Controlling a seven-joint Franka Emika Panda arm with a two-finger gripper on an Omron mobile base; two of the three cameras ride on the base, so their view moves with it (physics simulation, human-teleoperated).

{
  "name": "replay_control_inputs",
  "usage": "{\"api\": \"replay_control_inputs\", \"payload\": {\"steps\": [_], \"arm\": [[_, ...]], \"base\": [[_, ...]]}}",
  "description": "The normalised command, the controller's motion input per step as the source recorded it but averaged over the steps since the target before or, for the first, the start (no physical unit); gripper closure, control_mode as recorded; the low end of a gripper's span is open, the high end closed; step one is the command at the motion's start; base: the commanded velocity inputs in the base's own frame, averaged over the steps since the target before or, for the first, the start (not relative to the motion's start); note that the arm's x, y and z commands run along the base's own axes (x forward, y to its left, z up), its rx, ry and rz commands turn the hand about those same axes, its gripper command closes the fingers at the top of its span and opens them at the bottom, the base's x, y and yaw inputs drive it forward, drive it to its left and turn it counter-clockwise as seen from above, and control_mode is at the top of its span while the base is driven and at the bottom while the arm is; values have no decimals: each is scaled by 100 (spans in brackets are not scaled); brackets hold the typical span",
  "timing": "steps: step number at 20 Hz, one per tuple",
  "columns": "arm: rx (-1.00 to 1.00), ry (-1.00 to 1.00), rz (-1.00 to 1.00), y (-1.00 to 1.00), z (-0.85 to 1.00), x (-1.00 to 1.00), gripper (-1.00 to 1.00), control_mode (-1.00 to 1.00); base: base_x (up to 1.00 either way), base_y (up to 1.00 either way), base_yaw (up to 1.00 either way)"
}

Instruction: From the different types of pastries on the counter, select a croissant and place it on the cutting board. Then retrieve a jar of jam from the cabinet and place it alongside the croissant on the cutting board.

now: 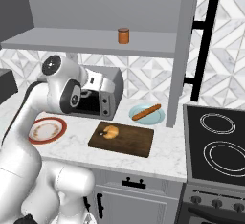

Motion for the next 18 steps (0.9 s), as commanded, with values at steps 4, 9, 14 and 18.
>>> {"api": "replay_control_inputs", "payload": {"steps": [4, 9, 14, 18], "arm": [[0, 0, 0, 0, 100, -30, -100, -100], [0, -6, 1, 0, 100, -47, -100, -100], [0, -10, 1, 0, 100, -41, -100, -100], [-8, -2, 2, 8, 24, 3, -100, -100]], "base": [[0, 0, 0], [0, 0, 0], [0, 0, 0], [0, 0, 0]]}}
